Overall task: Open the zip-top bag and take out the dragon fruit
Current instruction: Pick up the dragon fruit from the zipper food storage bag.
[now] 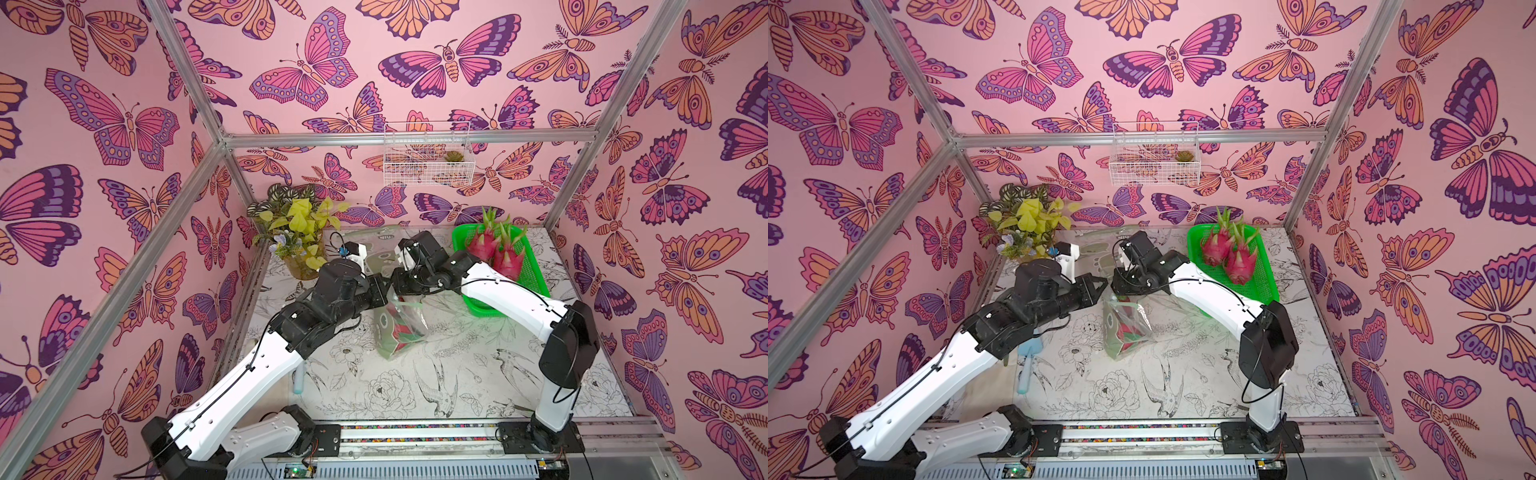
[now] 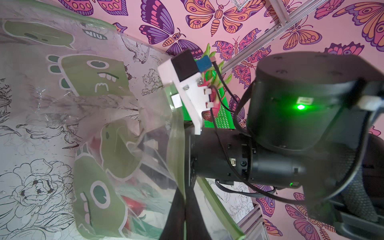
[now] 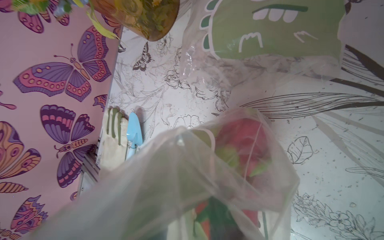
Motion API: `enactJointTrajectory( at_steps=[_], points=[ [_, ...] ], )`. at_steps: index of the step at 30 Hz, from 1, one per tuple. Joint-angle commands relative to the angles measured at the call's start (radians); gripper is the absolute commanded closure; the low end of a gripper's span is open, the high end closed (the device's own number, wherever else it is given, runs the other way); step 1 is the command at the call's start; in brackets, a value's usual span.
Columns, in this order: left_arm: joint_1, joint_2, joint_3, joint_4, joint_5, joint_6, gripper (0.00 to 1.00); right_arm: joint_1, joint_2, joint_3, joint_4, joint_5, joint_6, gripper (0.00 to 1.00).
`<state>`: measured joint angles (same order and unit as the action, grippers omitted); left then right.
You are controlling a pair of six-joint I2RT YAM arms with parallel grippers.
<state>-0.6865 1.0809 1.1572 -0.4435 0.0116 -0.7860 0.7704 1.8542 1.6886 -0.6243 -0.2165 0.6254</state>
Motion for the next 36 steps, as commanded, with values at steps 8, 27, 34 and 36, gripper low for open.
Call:
enactJointTrajectory(
  at_steps=[8, 27, 34, 36],
  points=[
    [0.005, -0.015, 0.009, 0.015, 0.013, 0.017, 1.00, 0.015, 0.036, 0.039, -0.075, 0.112, -0.045, 0.64],
    [0.066, -0.006, -0.053, 0.013, -0.007, 0.018, 1.00, 0.021, -0.078, 0.236, -0.211, -0.040, -0.143, 1.00],
    [0.085, -0.007, -0.074, 0.023, 0.006, 0.022, 1.00, 0.021, -0.097, 0.429, -0.321, -0.045, -0.180, 1.00],
    [0.085, -0.007, -0.077, 0.026, 0.008, 0.022, 1.00, 0.022, -0.093, 0.477, -0.345, -0.041, -0.188, 1.00]
  ],
)
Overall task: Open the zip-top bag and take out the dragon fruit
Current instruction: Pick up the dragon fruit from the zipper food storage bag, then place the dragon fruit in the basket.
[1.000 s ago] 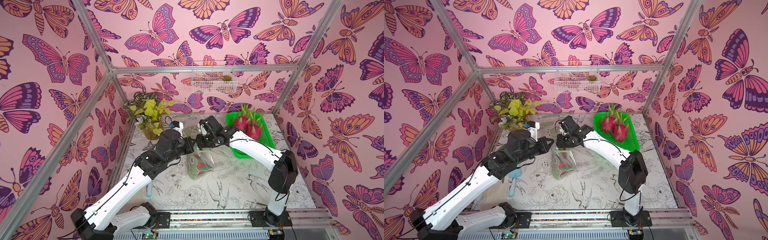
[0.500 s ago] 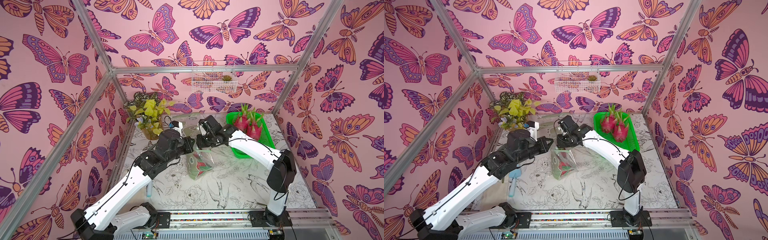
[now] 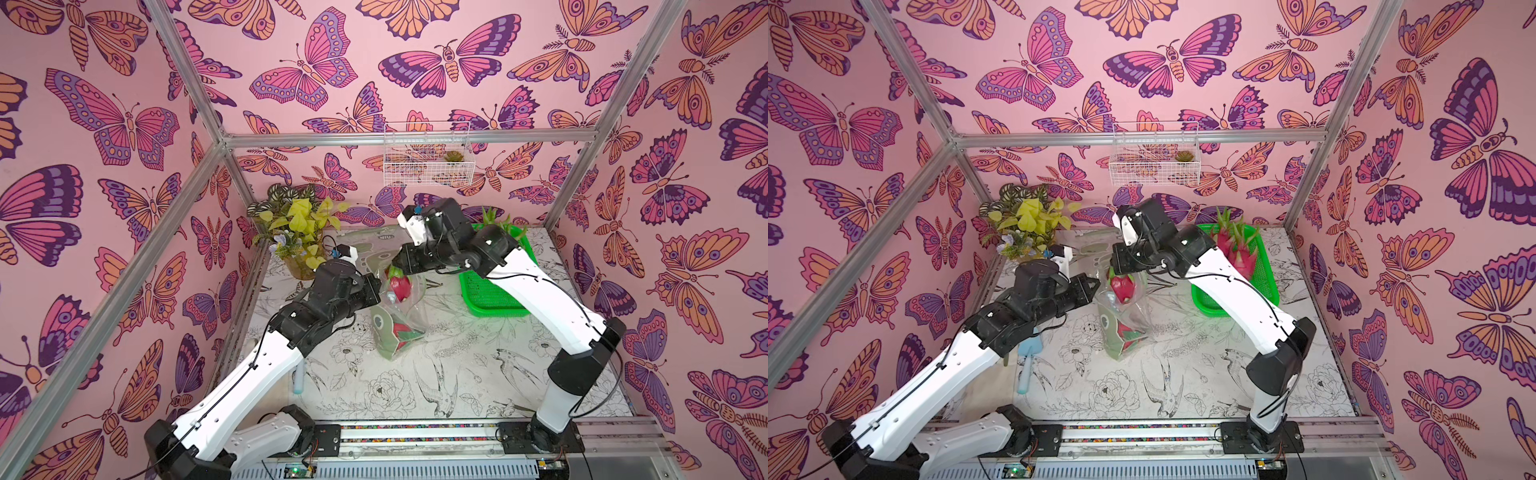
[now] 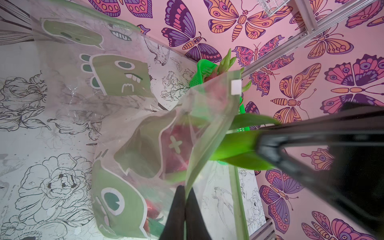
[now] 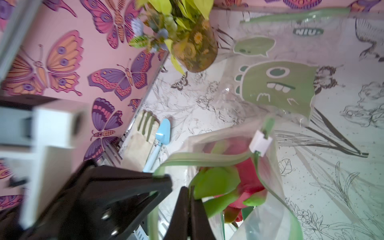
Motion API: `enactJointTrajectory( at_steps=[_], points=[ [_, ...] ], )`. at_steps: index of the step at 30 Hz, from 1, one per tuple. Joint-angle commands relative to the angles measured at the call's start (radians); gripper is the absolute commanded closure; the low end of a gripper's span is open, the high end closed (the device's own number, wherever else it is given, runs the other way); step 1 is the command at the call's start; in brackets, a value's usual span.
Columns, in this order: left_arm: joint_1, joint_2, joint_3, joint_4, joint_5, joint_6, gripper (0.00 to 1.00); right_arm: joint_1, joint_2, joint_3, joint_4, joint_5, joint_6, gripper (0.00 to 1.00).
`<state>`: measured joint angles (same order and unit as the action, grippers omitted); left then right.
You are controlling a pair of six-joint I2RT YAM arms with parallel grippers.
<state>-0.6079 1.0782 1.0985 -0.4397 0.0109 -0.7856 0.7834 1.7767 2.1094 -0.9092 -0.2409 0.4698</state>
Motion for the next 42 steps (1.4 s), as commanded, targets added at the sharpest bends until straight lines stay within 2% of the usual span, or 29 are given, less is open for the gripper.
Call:
enactJointTrajectory(
  at_steps=[1, 13, 19, 26, 31, 36, 42],
  points=[
    [0.007, -0.006, -0.020, 0.022, 0.011, 0.020, 1.00, 0.008, -0.013, 0.080, -0.074, -0.015, -0.038, 1.00],
    [0.013, -0.004, -0.026, 0.022, 0.014, 0.022, 1.00, -0.010, 0.006, 0.326, -0.165, -0.005, -0.083, 1.00],
    [0.016, -0.001, -0.020, 0.022, 0.021, 0.023, 1.00, -0.077, -0.036, 0.357, -0.166, 0.009, -0.097, 1.00],
    [0.016, -0.003, -0.009, 0.022, 0.030, 0.025, 1.00, -0.227, -0.103, 0.353, -0.190, 0.009, -0.105, 1.00],
    [0.016, -0.009, -0.006, 0.025, 0.038, 0.025, 1.00, -0.362, -0.180, 0.265, -0.183, 0.008, -0.115, 1.00],
    [0.016, -0.014, -0.003, 0.023, 0.039, 0.028, 1.00, -0.519, -0.284, 0.094, -0.140, -0.012, -0.120, 1.00],
    [0.016, -0.012, -0.003, 0.022, 0.040, 0.028, 1.00, -0.628, -0.322, -0.082, -0.114, -0.006, -0.156, 1.00]
  ],
)
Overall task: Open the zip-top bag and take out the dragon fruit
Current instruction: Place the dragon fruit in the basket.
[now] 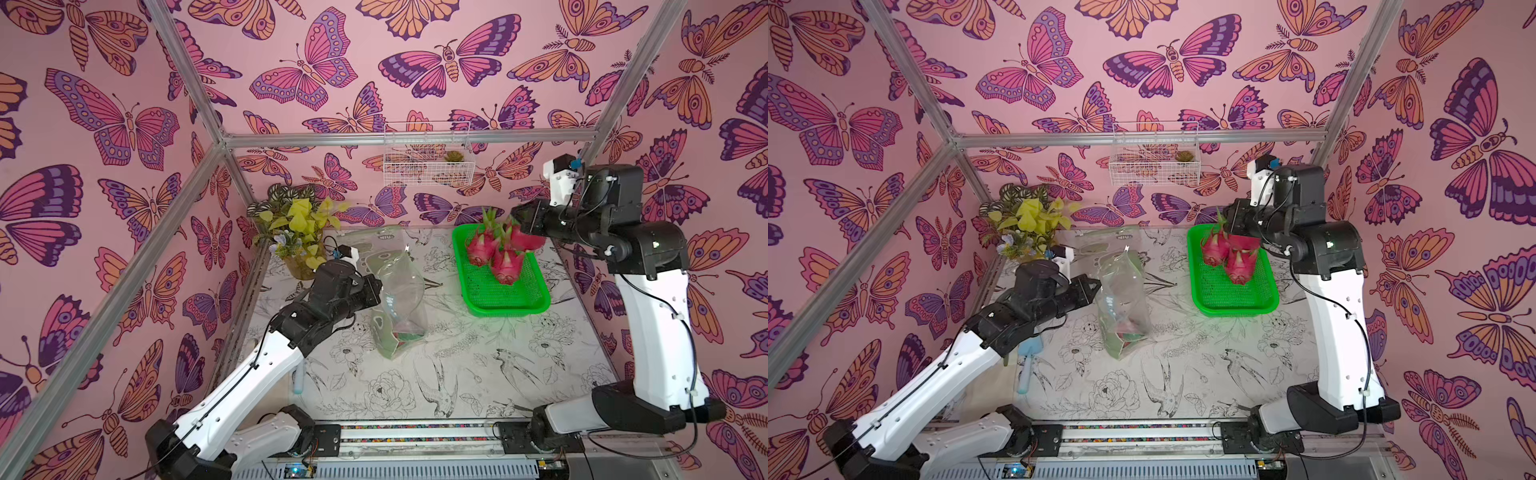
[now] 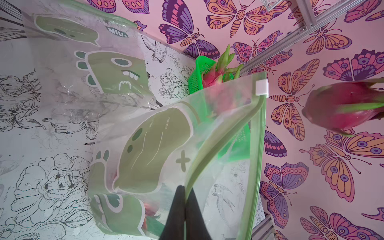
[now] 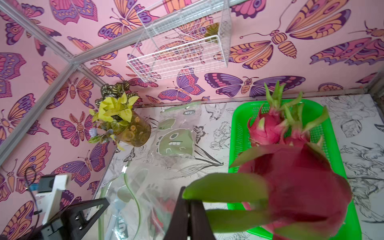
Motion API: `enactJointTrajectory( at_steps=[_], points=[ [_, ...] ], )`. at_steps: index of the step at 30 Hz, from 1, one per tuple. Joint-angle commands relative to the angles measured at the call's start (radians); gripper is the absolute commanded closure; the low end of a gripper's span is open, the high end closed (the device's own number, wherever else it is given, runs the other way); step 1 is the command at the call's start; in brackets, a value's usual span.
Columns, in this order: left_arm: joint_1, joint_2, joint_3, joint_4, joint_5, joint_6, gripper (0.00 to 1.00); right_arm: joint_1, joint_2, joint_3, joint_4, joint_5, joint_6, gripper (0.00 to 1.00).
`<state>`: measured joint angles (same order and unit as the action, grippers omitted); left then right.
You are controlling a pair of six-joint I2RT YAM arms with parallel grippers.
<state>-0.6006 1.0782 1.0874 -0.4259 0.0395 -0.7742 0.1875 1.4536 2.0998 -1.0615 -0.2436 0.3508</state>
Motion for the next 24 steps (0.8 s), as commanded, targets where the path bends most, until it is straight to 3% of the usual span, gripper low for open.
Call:
enactJointTrajectory(
  at_steps=[1, 11, 24],
  points=[
    [0.009, -0.012, 0.008, 0.009, 0.012, 0.016, 1.00, -0.049, -0.004, -0.109, 0.047, 0.000, -0.040, 1.00],
    [0.009, -0.012, 0.002, 0.009, 0.016, 0.012, 1.00, -0.103, -0.014, -0.448, 0.211, -0.032, -0.030, 1.00],
    [0.009, -0.010, 0.002, 0.010, 0.021, 0.009, 1.00, -0.106, 0.059, -0.643, 0.347, 0.024, -0.068, 1.00]
  ],
)
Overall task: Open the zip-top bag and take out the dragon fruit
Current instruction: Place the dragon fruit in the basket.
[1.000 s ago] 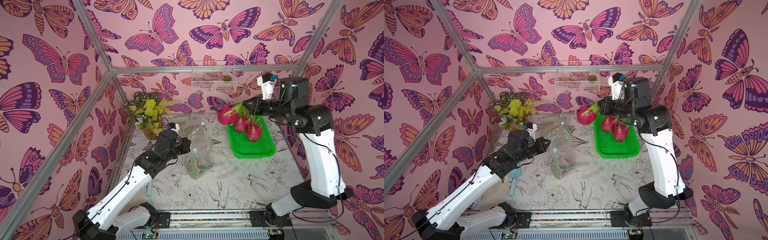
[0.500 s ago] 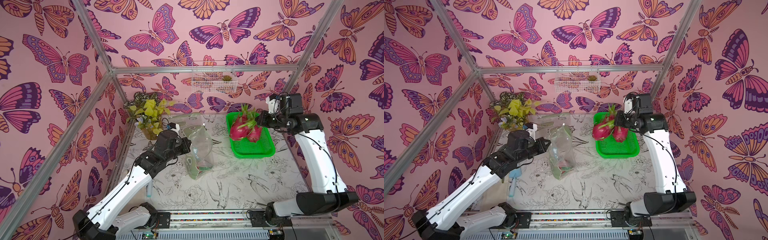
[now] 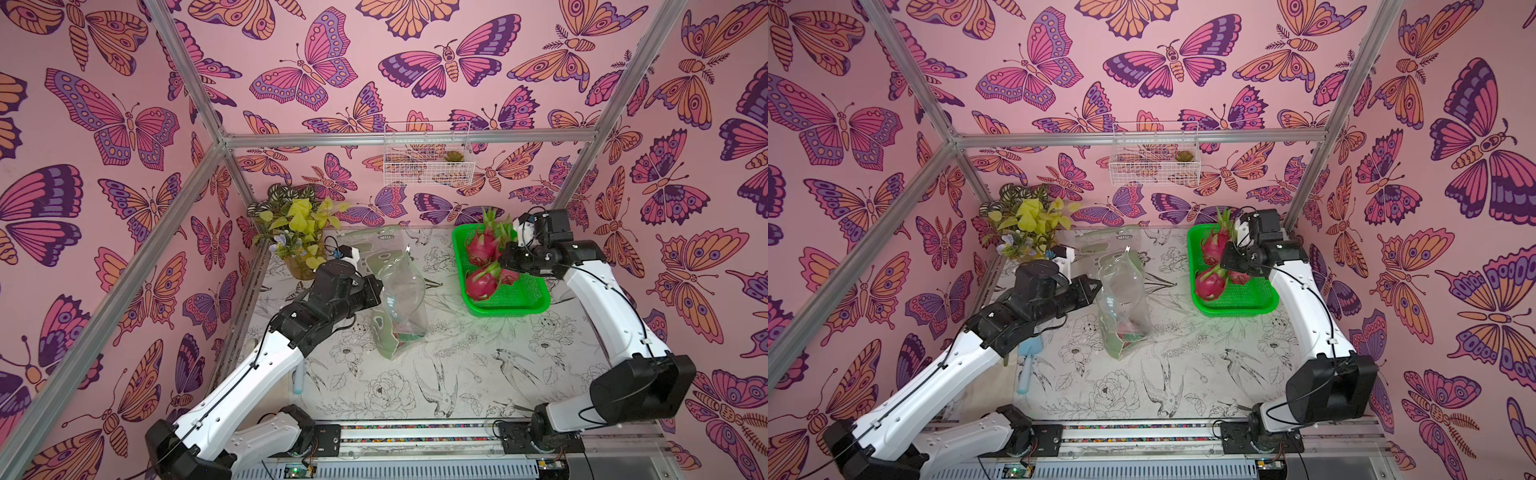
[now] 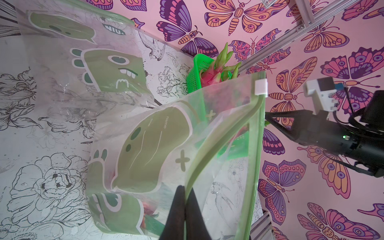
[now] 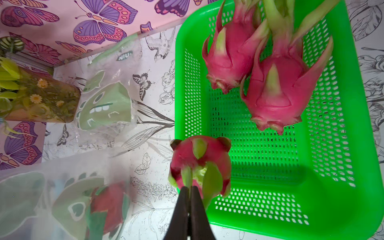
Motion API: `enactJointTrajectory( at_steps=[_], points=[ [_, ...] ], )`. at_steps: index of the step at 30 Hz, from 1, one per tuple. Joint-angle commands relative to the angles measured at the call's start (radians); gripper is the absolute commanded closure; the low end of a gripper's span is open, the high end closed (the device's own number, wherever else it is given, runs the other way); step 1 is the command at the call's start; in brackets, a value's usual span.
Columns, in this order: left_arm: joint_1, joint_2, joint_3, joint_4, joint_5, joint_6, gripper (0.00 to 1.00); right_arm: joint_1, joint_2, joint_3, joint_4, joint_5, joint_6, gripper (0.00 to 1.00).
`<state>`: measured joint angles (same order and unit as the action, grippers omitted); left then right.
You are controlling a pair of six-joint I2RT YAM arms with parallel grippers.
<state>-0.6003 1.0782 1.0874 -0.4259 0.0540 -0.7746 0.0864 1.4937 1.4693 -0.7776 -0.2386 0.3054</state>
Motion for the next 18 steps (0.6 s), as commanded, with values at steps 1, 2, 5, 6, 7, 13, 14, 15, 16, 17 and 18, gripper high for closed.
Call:
enactJointTrajectory(
  at_steps=[1, 2, 5, 6, 7, 13, 14, 15, 16, 17, 18],
  points=[
    [0.008, -0.009, 0.002, 0.009, 0.007, 0.009, 1.00, -0.004, 0.034, -0.016, 0.074, 0.021, -0.025, 1.00],
    [0.008, -0.009, 0.002, 0.009, 0.007, 0.009, 1.00, -0.005, 0.048, -0.015, 0.084, 0.020, -0.026, 1.00],
    [0.008, -0.011, 0.002, 0.009, 0.006, 0.009, 1.00, -0.005, 0.117, 0.010, 0.102, 0.014, -0.030, 1.00],
    [0.008, -0.011, 0.002, 0.010, 0.006, 0.010, 1.00, -0.005, 0.138, 0.027, 0.103, 0.009, -0.029, 1.00],
    [0.008, -0.011, 0.001, 0.009, 0.006, 0.011, 1.00, -0.005, 0.156, 0.044, 0.106, 0.003, -0.032, 1.00],
    [0.008, -0.014, -0.003, 0.009, 0.001, 0.012, 1.00, -0.007, 0.279, 0.159, 0.107, 0.002, -0.048, 1.00],
    [0.008, -0.014, -0.003, 0.009, 0.001, 0.012, 1.00, -0.007, 0.299, 0.182, 0.099, 0.002, -0.048, 1.00],
    [0.008, -0.014, -0.003, 0.009, 0.000, 0.012, 1.00, -0.006, 0.321, 0.208, 0.094, 0.003, -0.048, 1.00],
    [0.008, -0.012, -0.003, 0.009, 0.000, 0.012, 1.00, -0.007, 0.341, 0.231, 0.094, 0.003, -0.044, 1.00],
    [0.008, -0.012, -0.003, 0.009, 0.000, 0.012, 1.00, -0.007, 0.356, 0.248, 0.097, 0.001, -0.041, 1.00],
    [0.008, -0.012, -0.003, 0.009, 0.001, 0.013, 1.00, -0.008, 0.375, 0.267, 0.102, 0.000, -0.037, 1.00]
  ],
)
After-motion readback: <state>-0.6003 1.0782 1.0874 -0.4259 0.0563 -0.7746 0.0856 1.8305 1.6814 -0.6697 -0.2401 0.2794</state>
